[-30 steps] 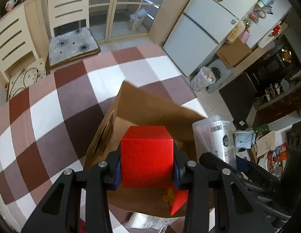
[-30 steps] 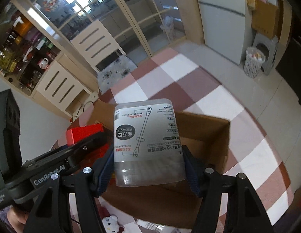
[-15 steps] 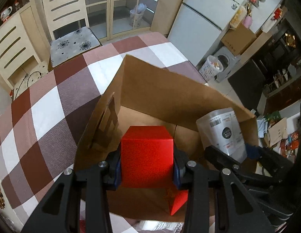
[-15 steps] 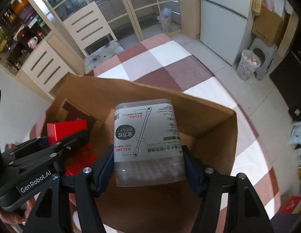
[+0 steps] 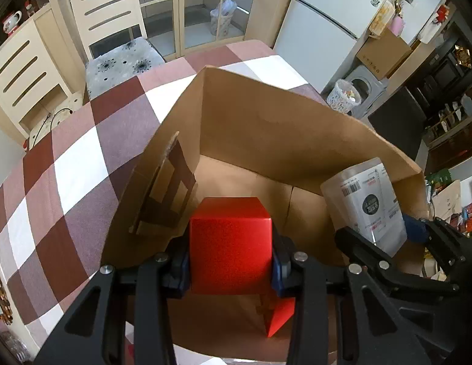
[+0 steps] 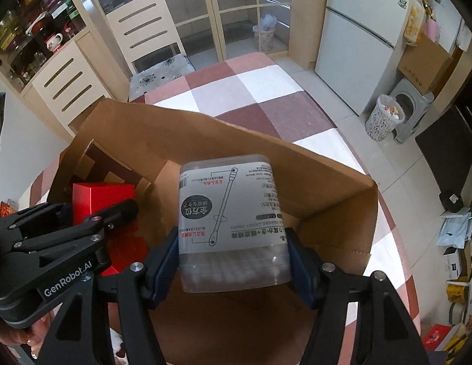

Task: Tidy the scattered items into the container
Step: 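Open both tools to drop the red box and swab packet inside, then withdraw both tools from the brown box back over the table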

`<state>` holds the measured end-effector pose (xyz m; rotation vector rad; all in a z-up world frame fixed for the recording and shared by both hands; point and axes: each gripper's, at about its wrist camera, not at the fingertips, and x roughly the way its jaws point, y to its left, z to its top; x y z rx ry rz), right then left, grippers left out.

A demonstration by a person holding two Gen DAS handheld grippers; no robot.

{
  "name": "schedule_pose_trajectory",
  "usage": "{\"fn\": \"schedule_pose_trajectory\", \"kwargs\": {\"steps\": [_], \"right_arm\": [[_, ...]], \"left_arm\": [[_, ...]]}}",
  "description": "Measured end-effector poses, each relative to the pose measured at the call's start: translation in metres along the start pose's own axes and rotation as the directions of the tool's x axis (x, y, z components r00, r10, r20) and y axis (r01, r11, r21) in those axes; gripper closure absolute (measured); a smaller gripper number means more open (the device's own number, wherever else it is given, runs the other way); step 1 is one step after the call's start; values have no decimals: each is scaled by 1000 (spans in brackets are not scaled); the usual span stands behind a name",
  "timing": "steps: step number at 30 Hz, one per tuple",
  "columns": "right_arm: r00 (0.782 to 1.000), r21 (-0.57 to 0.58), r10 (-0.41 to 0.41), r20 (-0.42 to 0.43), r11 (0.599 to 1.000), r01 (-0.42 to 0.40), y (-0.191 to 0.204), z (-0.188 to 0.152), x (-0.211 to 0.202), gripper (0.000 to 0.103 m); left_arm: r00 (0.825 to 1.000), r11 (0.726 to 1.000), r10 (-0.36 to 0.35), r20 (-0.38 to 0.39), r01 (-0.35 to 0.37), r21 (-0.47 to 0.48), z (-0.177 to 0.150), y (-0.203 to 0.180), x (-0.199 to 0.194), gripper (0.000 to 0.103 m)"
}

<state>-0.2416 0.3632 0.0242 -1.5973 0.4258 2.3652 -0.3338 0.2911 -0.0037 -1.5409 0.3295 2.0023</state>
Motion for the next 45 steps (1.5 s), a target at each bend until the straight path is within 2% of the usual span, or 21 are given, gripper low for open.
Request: {"fn": "schedule_pose_trajectory", "kwargs": {"steps": [11,14,23,27,32,35,39,42,45], "right_arm": [[999,-38,-28,-34,999,27,3,0,7,36],[999,-41,-26,-26,999,25,4,0,5,36],[1000,7,6,-17,1000,-6,-6,2,-6,36],[999,54,30,20,998,-31,-14,4,-29,36],[994,66,49,101,996,-56,-21,0,-75,36],[988,65,59,141,995,-69,-20,-10,-101,36],[983,33,93,156,994,-100,-13,-29,-125,36],[983,-2,116,142,993,-117,-3,-47,-132,36],[984,-42,139,114,990,-135,10,-67,-134,36]], "left_arm": [[1000,1000,4,-23,-4,7,-3,-2,8,63],[1000,1000,1,-26,-1,-1,-3,0,10,58],[1000,1000,-9,-21,9,9,-3,-6,7,52],[999,1000,-31,16,31,0,-4,-10,-14,44],[992,995,-78,101,84,-55,-12,-5,-62,36],[986,993,-75,151,88,-81,-25,2,-96,30],[980,990,-43,196,68,-121,-59,20,-132,23],[980,985,3,201,32,-170,-88,36,-145,22],[984,974,41,171,-2,-227,-128,54,-149,22]]}}
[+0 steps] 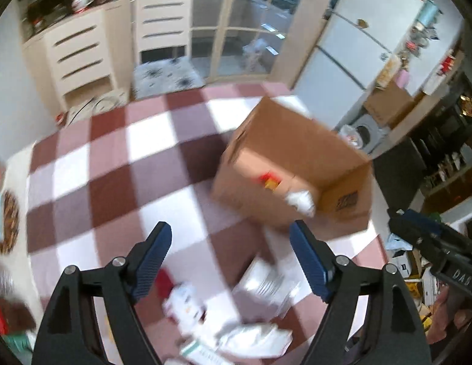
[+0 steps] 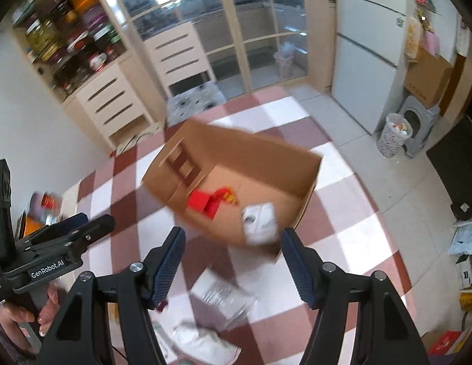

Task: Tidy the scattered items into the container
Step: 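Withdraw both tools from the brown box back over the table, then grasp the white fluffy pad with the left tool while the right tool grasps the white glove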

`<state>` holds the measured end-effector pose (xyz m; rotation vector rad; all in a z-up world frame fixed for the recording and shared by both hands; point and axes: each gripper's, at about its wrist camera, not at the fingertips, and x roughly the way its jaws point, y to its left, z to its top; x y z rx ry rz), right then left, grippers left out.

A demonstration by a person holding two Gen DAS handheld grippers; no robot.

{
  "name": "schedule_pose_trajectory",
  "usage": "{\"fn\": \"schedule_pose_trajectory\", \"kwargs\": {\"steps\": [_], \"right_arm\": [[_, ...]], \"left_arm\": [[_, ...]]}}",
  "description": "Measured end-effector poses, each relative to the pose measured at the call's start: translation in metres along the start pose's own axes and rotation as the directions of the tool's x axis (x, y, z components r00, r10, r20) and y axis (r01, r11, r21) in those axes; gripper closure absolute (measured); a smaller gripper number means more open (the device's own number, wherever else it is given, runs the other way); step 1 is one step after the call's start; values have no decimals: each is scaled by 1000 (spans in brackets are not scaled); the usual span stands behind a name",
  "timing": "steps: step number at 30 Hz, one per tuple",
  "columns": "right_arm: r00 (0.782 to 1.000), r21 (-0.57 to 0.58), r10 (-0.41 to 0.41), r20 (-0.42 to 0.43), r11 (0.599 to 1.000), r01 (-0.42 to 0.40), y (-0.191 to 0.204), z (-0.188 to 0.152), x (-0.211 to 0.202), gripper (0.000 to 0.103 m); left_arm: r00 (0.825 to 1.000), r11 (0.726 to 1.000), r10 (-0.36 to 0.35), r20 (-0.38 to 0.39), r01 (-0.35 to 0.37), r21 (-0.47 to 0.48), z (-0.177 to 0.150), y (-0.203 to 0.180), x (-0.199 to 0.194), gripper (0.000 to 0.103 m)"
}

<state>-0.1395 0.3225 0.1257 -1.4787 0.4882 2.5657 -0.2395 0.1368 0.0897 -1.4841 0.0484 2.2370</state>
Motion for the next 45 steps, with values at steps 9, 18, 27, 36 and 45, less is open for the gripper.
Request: {"fn": "schedule_pose_trajectory", "kwargs": {"steps": [9,18,27,36,45], "right_arm": [[992,-97,29,-121,994,-40,29,-53,16,36],[974,-171,30,-224,983,-70,52,-97,33,36],[943,-264,7,-333,959,-100,75,-150,50,36],[909,-296,-41,-415,951,-92,68,-198,70,36],[916,-269,-57,-396,961,-57,59,-199,85,36]], "left_arm": [[991,986,93,-92,-105,-127,-94,56,-9,22],[983,964,107,-146,-139,-227,-161,83,-20,22],[976,941,96,-196,-154,-302,-214,98,-25,22],[953,918,99,-285,-198,-343,-262,114,-9,22],[941,954,71,-330,-161,-252,-274,99,22,22]]}}
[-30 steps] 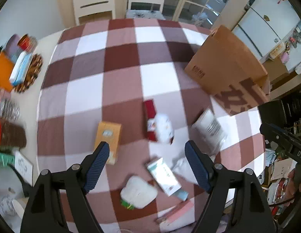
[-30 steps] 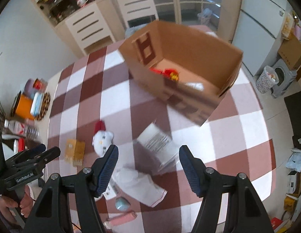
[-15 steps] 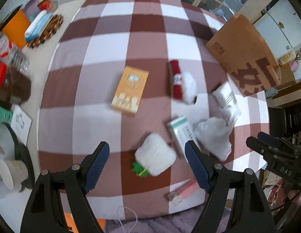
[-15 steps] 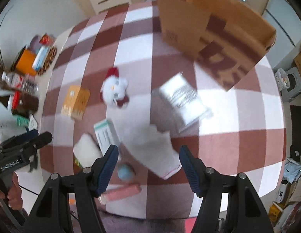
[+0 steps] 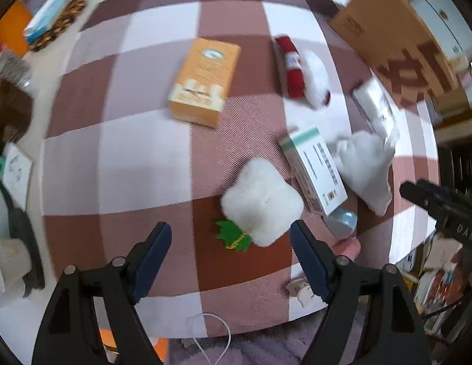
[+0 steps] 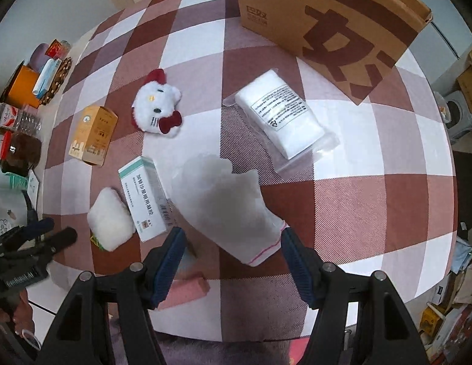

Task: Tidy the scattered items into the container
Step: 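Grasp the white fluffy pad with the left tool while the right tool grasps the white glove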

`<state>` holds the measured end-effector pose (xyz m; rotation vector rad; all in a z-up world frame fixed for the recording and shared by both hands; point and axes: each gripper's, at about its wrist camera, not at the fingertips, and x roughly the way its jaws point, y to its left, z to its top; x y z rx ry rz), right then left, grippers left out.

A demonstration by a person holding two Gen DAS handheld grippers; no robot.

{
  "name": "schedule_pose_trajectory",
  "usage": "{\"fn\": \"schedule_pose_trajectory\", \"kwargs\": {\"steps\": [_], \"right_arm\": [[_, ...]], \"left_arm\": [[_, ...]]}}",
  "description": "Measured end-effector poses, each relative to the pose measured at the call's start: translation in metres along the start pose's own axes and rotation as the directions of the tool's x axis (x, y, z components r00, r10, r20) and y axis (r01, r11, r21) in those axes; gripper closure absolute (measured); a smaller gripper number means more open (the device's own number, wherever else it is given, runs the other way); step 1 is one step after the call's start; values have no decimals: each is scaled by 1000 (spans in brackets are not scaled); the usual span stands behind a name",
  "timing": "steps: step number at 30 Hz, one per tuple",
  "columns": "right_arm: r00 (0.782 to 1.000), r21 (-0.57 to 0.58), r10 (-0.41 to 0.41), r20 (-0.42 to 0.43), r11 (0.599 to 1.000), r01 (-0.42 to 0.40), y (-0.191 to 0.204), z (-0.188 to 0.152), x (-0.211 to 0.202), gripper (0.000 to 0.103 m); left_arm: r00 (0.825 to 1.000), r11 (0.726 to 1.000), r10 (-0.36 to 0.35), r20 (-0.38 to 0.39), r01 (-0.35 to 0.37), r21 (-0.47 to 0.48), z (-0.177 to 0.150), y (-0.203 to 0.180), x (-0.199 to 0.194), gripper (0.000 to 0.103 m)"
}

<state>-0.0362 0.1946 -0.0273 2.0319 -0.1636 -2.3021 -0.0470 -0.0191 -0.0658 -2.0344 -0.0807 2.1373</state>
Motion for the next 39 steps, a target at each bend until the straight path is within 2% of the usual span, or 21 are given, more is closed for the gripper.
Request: {"fn": "schedule_pose_trajectory", "kwargs": {"steps": [12,18,23,28,31,33,39], "right_arm": [[1000,43,17,-3,999,-17,-4,15,35,36],[998,39,47,-37,998,-45,2,18,50,36],[998,3,23,-54,1000,-22,10,21,63,36],[999,-24,12,-51,1000,-13,15,23,68,36],[999,-31,9,-44,999,-11,16,22,69,36],[999,-28,9,-38,1000,-10,17,21,69,39],[1000,-6,17,-21,1000,-17,15,21,66,67]], "left_arm": [[998,999,-20,-64,21,26,11,-13,39,22],[995,998,-48,-83,50,29,12,-18,52,22],[994,998,-51,-92,55,43,14,-22,61,23],[997,997,-22,-72,27,67,15,-29,60,25],[998,997,-17,-63,21,73,14,-29,57,30],[998,997,-13,-61,18,74,13,-29,56,33],[999,997,3,-47,0,71,10,-28,47,37]]}}
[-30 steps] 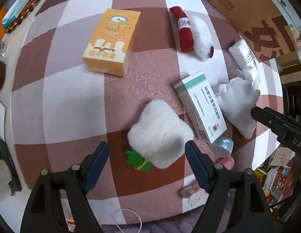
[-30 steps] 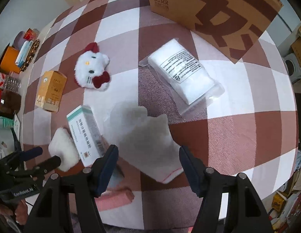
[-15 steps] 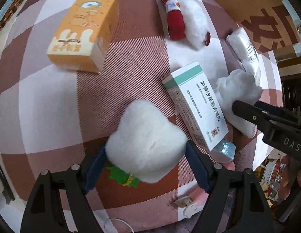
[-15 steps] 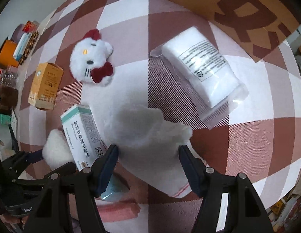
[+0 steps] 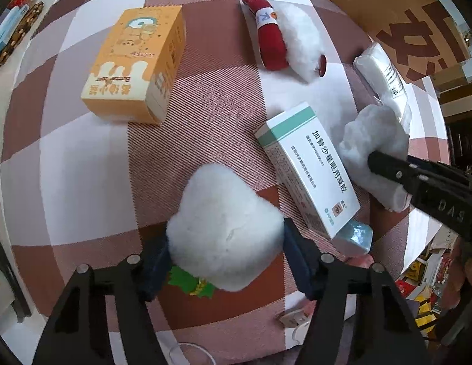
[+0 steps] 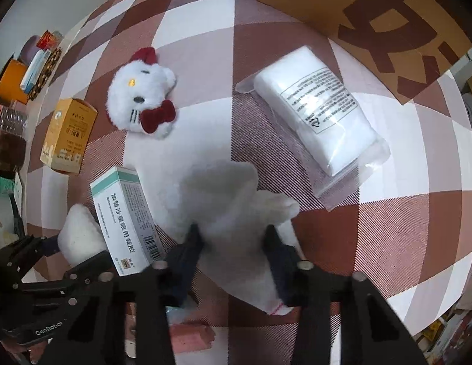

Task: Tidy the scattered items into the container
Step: 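Grasp the white fluffy pad with the left tool while the right tool grasps the white glove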

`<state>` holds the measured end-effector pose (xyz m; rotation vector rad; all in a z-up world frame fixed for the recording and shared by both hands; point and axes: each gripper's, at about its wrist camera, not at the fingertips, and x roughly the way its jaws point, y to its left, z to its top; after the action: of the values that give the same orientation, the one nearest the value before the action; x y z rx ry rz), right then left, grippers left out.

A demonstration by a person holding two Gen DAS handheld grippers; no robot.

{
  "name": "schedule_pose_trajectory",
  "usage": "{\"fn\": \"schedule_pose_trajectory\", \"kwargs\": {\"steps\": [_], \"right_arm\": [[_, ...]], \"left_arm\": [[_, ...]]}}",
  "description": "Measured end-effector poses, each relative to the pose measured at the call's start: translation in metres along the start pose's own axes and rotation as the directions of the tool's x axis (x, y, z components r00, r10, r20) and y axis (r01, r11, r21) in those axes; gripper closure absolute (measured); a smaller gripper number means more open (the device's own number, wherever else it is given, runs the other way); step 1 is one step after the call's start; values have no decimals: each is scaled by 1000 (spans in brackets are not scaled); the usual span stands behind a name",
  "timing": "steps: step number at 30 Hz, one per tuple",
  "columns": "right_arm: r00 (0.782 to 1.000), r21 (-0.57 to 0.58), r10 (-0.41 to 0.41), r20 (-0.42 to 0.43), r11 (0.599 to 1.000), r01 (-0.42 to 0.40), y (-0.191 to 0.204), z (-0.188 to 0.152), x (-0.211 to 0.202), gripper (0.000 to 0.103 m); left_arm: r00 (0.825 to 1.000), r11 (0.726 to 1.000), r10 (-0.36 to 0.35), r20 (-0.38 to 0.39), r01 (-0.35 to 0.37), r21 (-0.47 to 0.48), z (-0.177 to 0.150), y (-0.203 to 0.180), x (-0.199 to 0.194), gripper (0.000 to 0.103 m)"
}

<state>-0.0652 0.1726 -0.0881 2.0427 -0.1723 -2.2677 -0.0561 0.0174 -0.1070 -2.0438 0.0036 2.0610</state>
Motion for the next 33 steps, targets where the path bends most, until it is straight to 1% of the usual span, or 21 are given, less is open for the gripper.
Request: {"fn": "schedule_pose_trajectory", "kwargs": {"steps": [1,8,11,12,14,16,17,18,20,21,22,27,33], "right_arm": [[1000,4,5,3,1000,-5,0,0,-1,72],[1000,-11,20,2,1000,-20,5,-1,-6,83],[999,-9,28,15,1000,-28,8,-3,-13,83],[999,-9,30,23,1000,-30,16,-5,-16,83],[999,-10,34,38,999,-33,19,-3,-23,83],[998,-6,45,51,999,-45,21,-6,-31,83],[997,-3,59,55,998,-59,17,5,-33,83],[996,-1,66,61,998,-66,19,7,-37,83],[994,-6,81,79,997,-81,3,-4,-56,83],[992,-8,87,86,996,-87,4,-2,-60,83],[991,-11,94,94,996,-93,4,-3,-67,83],[984,-27,125,125,992,-123,18,3,-88,83],[979,-56,142,146,989,-135,29,2,-107,83]], "left_arm": [[1000,1000,1,5,-1,-1,-1,1,-3,37],[999,1000,16,46,-16,-1,-2,4,-29,37],[998,1000,16,67,-16,-10,-1,3,-41,37],[997,1000,19,74,-18,-11,-2,4,-45,37],[996,1000,23,89,-22,-11,-4,16,-51,37],[995,1000,27,99,-26,-11,6,13,-64,37],[994,999,32,103,-31,-9,4,11,-66,37],[993,999,38,108,-37,-9,5,13,-66,37],[992,999,42,119,-41,-9,8,8,-68,37],[991,999,45,123,-44,-9,9,8,-72,37],[991,999,47,126,-47,-8,14,1,-67,37],[987,998,60,149,-61,1,13,1,-86,37],[982,997,69,176,-74,25,20,-8,-99,37]]}}
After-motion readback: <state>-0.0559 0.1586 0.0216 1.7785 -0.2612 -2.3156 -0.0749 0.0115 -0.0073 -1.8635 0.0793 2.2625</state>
